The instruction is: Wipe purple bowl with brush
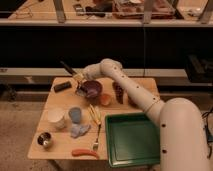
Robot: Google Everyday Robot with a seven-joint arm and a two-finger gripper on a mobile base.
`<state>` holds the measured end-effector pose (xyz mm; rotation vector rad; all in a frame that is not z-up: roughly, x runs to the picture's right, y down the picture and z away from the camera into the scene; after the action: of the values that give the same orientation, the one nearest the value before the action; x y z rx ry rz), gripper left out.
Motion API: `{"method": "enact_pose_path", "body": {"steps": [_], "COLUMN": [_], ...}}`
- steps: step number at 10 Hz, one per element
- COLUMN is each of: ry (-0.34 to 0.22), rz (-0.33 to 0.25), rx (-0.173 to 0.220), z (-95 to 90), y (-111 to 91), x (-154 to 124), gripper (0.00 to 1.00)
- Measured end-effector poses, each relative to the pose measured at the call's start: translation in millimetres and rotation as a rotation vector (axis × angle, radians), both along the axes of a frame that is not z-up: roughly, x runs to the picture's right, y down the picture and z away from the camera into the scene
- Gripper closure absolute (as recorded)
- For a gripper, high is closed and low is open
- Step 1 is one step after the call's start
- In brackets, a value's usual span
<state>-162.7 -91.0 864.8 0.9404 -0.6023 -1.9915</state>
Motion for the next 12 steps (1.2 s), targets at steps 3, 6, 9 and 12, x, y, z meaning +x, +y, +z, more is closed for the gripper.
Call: {"method": "enact_pose_path", "body": {"steps": [3, 6, 9, 12], "ry": [0.073, 0.121, 0.115, 0.104], "rz": [-0.068, -0.068, -0.045, -0.051], "rx": [0.128, 0.246, 0.279, 0.299], "z": [3.6, 16.1, 23.2, 27.6], "y": [-5.0, 3.1, 3.7, -6.0], "x": [5.2, 26.9, 35.8, 31.4], "gripper": [1.0, 1.0, 1.0, 1.0]}}
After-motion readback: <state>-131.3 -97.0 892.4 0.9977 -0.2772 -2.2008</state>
